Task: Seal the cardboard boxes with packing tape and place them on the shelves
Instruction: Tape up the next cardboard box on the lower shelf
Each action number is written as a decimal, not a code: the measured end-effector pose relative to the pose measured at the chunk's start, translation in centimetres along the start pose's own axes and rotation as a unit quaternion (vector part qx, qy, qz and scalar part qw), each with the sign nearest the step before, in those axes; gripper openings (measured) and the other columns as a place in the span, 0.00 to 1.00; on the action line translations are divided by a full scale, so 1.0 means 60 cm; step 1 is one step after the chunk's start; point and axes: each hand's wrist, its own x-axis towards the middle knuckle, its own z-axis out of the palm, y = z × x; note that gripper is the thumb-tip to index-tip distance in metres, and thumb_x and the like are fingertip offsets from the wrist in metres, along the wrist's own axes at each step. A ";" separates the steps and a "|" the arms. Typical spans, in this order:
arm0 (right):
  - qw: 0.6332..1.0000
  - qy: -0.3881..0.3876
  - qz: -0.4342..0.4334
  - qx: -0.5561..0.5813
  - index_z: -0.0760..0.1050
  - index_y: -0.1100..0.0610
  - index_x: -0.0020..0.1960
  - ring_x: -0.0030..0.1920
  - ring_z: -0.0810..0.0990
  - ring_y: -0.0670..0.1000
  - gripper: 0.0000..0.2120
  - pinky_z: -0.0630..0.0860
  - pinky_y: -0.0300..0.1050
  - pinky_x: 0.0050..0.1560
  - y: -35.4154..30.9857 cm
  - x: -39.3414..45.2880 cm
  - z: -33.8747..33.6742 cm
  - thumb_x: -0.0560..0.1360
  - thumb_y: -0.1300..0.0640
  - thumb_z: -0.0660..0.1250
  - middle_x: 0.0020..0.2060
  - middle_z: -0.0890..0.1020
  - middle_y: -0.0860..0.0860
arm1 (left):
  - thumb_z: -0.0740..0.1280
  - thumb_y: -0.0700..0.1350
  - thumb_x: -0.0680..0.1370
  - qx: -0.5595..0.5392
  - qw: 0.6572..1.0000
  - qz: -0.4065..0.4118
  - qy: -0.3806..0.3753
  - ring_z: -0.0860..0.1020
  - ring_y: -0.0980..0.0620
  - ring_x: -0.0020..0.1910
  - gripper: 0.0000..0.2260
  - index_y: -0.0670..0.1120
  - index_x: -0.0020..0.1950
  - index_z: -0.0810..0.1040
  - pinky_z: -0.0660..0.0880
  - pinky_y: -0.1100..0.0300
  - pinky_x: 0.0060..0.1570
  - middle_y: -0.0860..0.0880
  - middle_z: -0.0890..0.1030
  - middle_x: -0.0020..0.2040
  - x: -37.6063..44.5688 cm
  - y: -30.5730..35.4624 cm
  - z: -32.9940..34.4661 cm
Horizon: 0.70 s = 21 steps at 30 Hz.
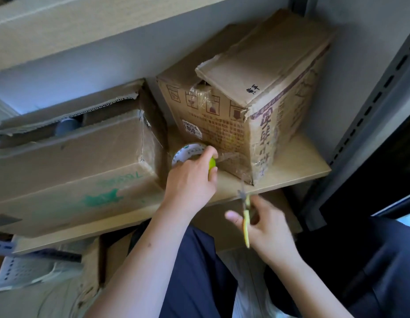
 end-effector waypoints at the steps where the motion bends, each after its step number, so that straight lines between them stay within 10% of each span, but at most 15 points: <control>1: 0.997 -0.068 0.040 -0.003 0.70 0.55 0.38 0.32 0.74 0.45 0.36 0.74 0.49 0.37 0.004 -0.005 0.010 0.62 0.20 0.61 0.31 0.76 0.47 | 0.60 0.51 0.82 0.000 1.000 0.002 -0.004 0.75 0.46 0.35 0.09 0.57 0.60 0.65 0.66 0.57 0.34 0.52 0.77 0.37 0.000 -0.001 -0.001; 7: 0.976 -0.179 0.110 0.058 0.74 0.66 0.37 0.25 0.74 0.47 0.41 0.74 0.43 0.30 -0.018 0.032 0.034 0.64 0.23 0.65 0.25 0.76 0.51 | 0.60 0.51 0.81 0.001 1.000 0.019 -0.018 0.73 0.46 0.34 0.06 0.56 0.57 0.66 0.68 0.56 0.34 0.50 0.78 0.38 0.000 -0.008 -0.015; 21: 0.951 -0.206 0.150 0.173 0.80 0.58 0.40 0.24 0.72 0.47 0.32 0.71 0.39 0.26 -0.041 0.080 0.021 0.69 0.28 0.62 0.32 0.83 0.49 | 0.55 0.50 0.84 0.028 0.998 0.014 -0.061 0.68 0.57 0.29 0.04 0.55 0.54 0.69 0.60 0.58 0.28 0.53 0.72 0.33 0.017 -0.013 -0.040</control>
